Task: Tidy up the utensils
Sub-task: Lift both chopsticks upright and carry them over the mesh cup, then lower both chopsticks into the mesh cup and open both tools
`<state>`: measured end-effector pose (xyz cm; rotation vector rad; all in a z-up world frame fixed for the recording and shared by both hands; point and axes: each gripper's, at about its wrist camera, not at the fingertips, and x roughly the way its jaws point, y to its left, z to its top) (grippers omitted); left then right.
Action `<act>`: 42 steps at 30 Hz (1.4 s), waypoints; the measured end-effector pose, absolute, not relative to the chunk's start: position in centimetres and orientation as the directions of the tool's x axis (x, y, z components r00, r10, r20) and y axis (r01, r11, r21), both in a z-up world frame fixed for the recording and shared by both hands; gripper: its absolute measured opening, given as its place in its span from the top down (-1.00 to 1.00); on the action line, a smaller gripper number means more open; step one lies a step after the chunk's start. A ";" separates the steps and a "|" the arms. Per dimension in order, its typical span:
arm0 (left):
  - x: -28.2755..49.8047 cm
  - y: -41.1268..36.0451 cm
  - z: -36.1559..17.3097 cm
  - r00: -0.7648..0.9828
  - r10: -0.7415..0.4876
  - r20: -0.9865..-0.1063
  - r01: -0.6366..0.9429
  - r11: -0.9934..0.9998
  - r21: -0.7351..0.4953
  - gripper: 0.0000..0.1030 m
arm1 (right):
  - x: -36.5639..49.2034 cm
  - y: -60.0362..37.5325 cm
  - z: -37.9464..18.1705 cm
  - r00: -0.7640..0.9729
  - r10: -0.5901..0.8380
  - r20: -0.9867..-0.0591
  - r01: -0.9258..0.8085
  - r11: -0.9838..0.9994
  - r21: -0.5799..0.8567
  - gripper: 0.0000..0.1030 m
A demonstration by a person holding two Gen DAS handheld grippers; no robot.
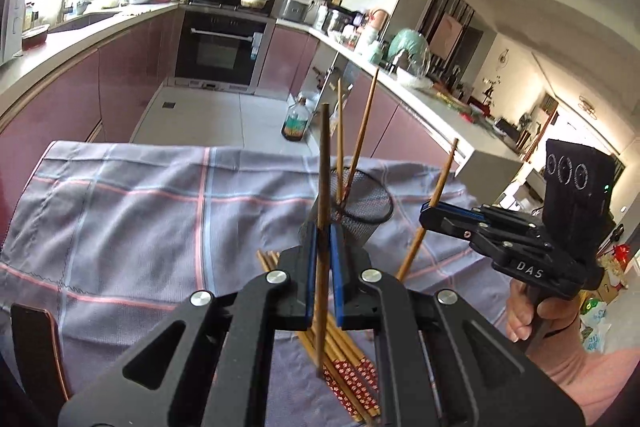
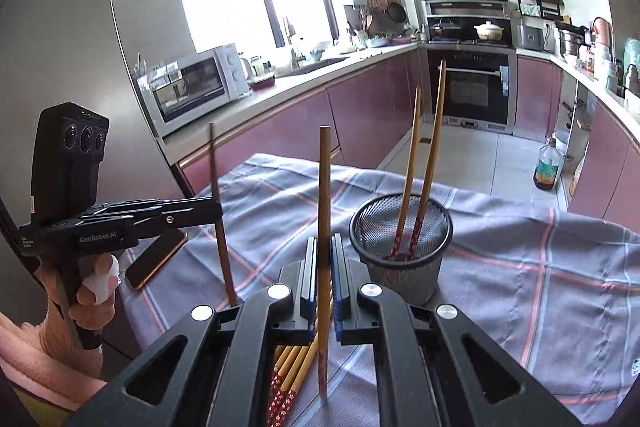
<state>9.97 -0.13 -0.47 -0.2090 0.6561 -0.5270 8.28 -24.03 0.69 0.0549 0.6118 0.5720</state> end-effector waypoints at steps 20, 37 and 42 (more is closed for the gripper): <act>9.6 -1.3 6.6 0.734 -0.554 -0.393 0.462 0.831 -0.310 0.86 | 8.0 -25.6 5.7 0.764 0.489 -0.422 -0.470 0.869 0.156 0.89; 12.0 -4.3 11.4 0.753 -0.559 -0.348 0.484 0.828 -0.282 0.86 | 9.9 -27.2 8.7 0.829 0.451 -0.332 -0.428 0.892 0.142 0.89; 13.4 -5.2 11.3 0.752 -0.548 -0.366 0.472 0.835 -0.281 0.86 | 11.0 -27.0 8.3 0.841 0.425 -0.334 -0.406 0.905 0.130 0.90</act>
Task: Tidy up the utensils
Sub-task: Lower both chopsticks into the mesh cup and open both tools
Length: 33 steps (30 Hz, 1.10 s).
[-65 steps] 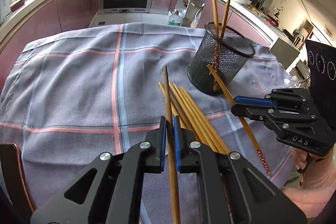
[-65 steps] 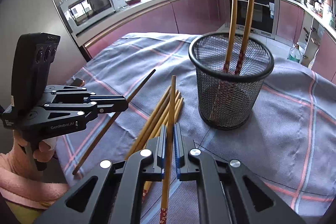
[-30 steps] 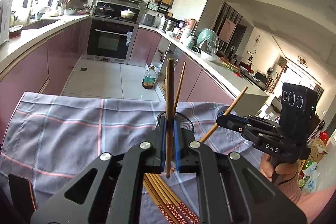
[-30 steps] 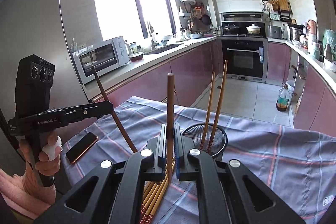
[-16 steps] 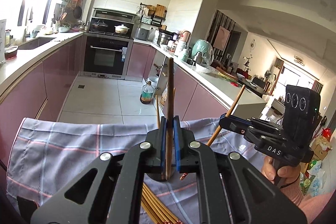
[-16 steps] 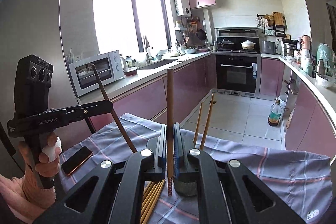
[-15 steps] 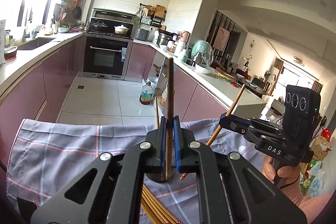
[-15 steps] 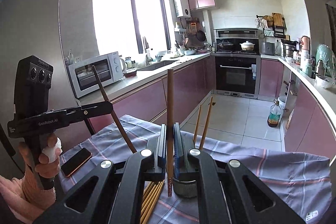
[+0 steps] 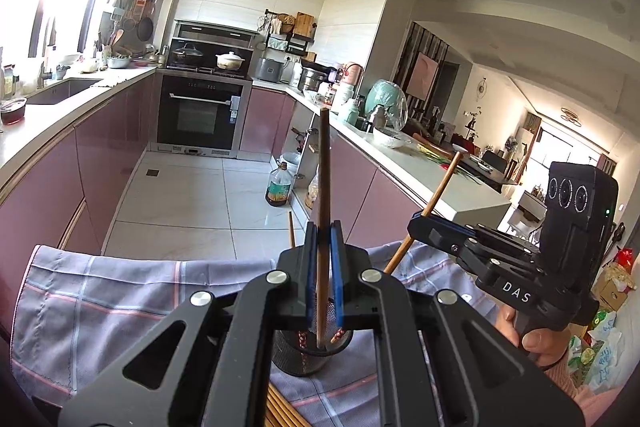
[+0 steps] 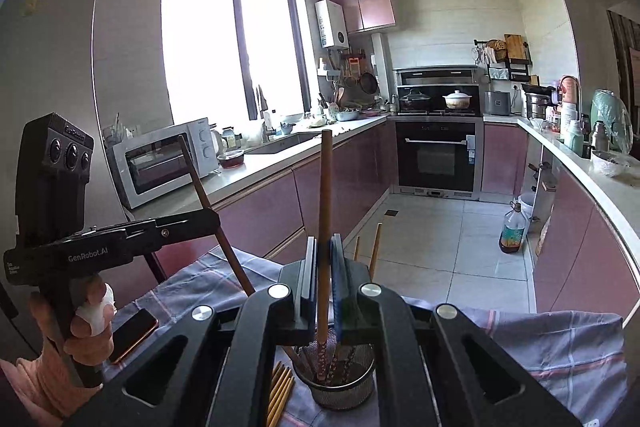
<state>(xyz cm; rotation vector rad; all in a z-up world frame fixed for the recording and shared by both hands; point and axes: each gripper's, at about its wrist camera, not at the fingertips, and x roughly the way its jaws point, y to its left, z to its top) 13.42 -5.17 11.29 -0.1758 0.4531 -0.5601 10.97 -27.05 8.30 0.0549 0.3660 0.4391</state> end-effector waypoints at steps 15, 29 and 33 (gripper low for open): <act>17.1 -7.4 8.3 0.743 -0.506 -0.439 0.438 0.862 -0.253 0.86 | 13.8 -27.0 5.5 0.814 0.407 -0.414 -0.381 0.913 0.149 0.90; 21.8 -8.4 3.7 0.693 -0.480 -0.538 0.418 0.876 -0.242 0.86 | 16.2 -26.2 2.8 0.762 0.404 -0.506 -0.373 0.913 0.166 0.90; 22.6 -8.3 2.8 0.690 -0.476 -0.545 0.418 0.877 -0.237 0.86 | 17.0 -26.1 2.3 0.745 0.407 -0.528 -0.370 0.911 0.180 0.90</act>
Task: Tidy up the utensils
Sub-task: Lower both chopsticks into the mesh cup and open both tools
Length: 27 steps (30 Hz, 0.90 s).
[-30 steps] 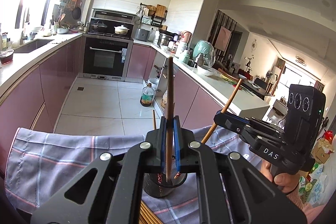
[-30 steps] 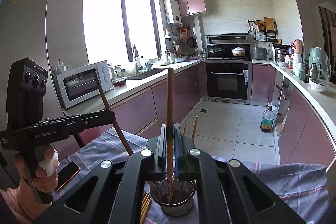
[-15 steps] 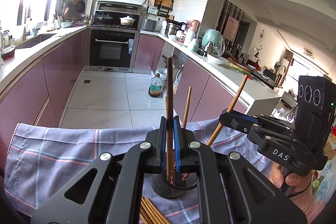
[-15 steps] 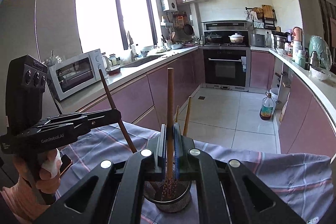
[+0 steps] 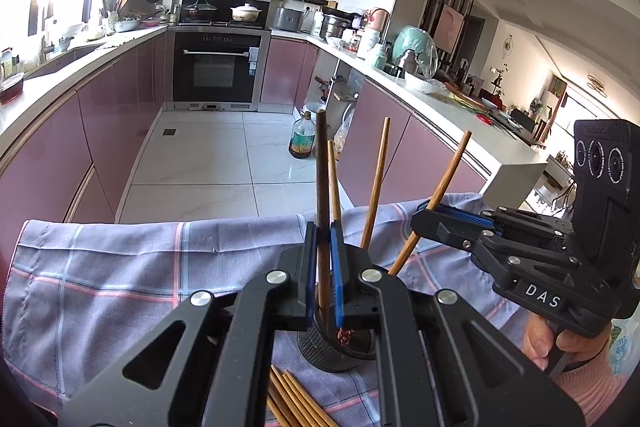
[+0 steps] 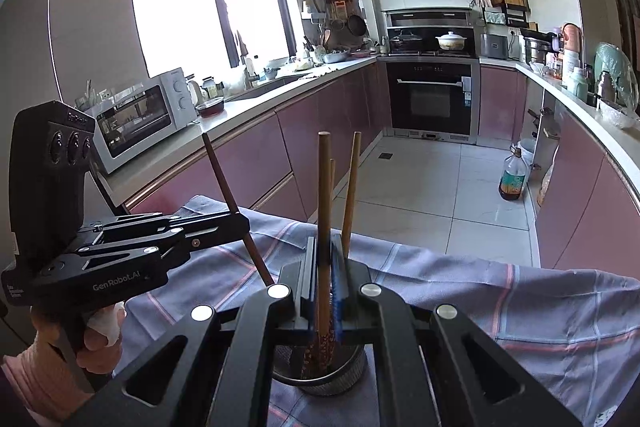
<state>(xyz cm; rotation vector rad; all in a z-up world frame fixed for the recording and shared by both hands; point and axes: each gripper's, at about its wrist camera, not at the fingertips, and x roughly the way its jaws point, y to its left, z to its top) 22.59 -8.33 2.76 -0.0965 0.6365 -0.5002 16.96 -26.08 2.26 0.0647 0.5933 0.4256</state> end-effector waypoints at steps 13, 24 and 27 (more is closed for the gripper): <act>23.2 -8.4 3.2 0.646 -0.522 -0.557 0.453 0.849 -0.270 0.86 | 18.5 -26.3 1.7 0.718 0.407 -0.565 -0.351 0.912 0.212 0.87; 25.2 -9.2 2.5 0.632 -0.497 -0.595 0.430 0.863 -0.264 0.85 | 18.9 -27.3 1.2 0.728 0.391 -0.563 -0.317 0.920 0.229 0.63; 25.6 -8.9 2.0 0.637 -0.493 -0.593 0.419 0.867 -0.270 0.78 | 18.4 -27.5 1.3 0.738 0.384 -0.555 -0.313 0.923 0.223 0.57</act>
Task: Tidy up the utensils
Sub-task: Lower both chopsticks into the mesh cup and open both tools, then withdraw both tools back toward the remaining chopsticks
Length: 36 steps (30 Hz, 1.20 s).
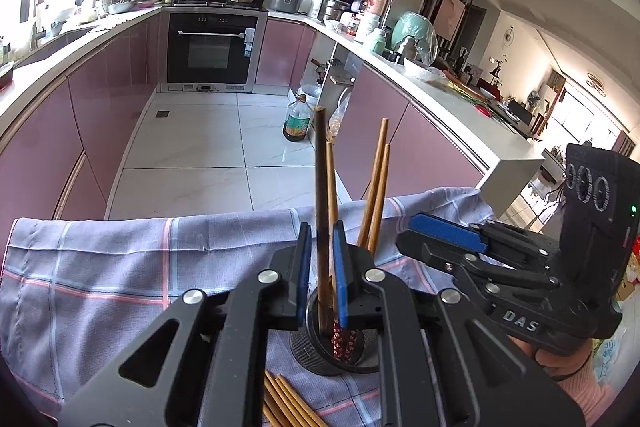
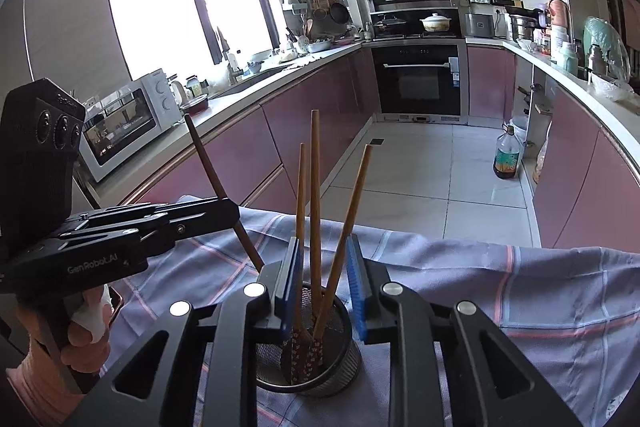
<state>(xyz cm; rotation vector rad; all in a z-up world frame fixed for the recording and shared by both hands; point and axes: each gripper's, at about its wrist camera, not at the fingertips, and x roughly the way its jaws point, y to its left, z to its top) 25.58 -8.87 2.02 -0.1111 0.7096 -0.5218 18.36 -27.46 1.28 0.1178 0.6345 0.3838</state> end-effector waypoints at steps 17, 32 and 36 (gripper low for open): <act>21.0 -4.7 1.0 0.736 -0.446 -0.510 0.398 0.894 -0.207 0.20 | 11.2 -25.0 -0.3 0.640 0.528 -0.558 -0.490 0.840 0.233 0.33; 14.3 -2.1 -9.8 0.614 -0.364 -0.701 0.346 0.922 -0.175 0.21 | 10.7 -19.6 -9.4 0.414 0.502 -0.760 -0.503 0.821 0.269 0.37; 13.5 -2.5 -11.7 0.582 -0.354 -0.732 0.352 0.921 -0.166 0.23 | 10.7 -18.5 -10.5 0.394 0.483 -0.782 -0.491 0.830 0.265 0.50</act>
